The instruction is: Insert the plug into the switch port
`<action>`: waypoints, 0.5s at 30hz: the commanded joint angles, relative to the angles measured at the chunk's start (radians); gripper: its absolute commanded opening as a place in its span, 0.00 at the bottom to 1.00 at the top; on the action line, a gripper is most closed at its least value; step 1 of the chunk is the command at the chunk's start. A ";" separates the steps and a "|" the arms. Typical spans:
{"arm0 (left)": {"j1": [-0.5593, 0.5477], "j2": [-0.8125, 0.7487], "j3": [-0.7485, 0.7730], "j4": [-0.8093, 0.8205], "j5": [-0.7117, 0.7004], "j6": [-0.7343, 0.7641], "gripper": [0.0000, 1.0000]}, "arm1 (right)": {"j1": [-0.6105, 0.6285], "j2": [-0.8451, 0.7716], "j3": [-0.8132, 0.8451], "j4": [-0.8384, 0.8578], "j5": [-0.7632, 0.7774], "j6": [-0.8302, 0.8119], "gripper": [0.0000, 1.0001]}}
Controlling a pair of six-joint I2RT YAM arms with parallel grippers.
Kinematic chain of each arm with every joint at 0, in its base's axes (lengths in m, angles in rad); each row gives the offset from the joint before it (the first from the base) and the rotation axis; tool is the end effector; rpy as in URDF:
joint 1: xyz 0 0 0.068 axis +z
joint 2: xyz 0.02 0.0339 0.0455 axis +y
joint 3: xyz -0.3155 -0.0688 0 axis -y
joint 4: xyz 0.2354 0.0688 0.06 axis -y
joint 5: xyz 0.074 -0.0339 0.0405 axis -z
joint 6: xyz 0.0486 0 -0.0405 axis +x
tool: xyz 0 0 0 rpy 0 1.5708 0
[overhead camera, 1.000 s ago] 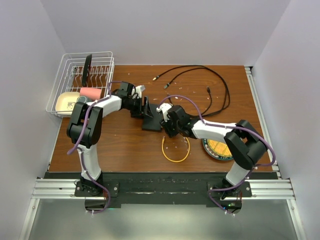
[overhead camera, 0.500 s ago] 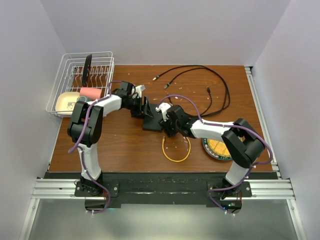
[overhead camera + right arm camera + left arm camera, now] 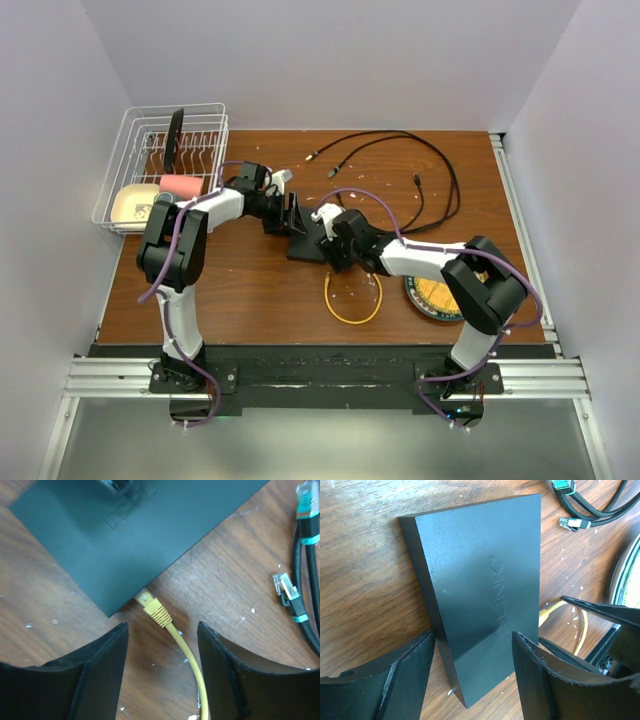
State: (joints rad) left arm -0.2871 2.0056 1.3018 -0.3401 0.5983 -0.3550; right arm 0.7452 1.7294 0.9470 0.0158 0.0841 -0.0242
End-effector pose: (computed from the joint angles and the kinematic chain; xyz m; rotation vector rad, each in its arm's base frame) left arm 0.4033 -0.1476 0.1944 0.1307 2.6620 -1.0034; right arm 0.2727 0.2460 0.2167 -0.8423 2.1925 0.2598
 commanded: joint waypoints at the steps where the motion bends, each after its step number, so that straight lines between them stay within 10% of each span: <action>1: 0.002 0.033 0.027 -0.022 0.012 0.024 0.68 | -0.001 0.021 0.039 0.013 0.020 -0.014 0.57; 15: 0.000 0.061 0.060 -0.027 0.069 0.047 0.67 | -0.003 0.084 0.076 0.006 -0.081 -0.022 0.13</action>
State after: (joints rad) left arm -0.2859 2.0331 1.3365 -0.3489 0.6250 -0.3447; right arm 0.7448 1.8107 0.9985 0.0139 0.0521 -0.0357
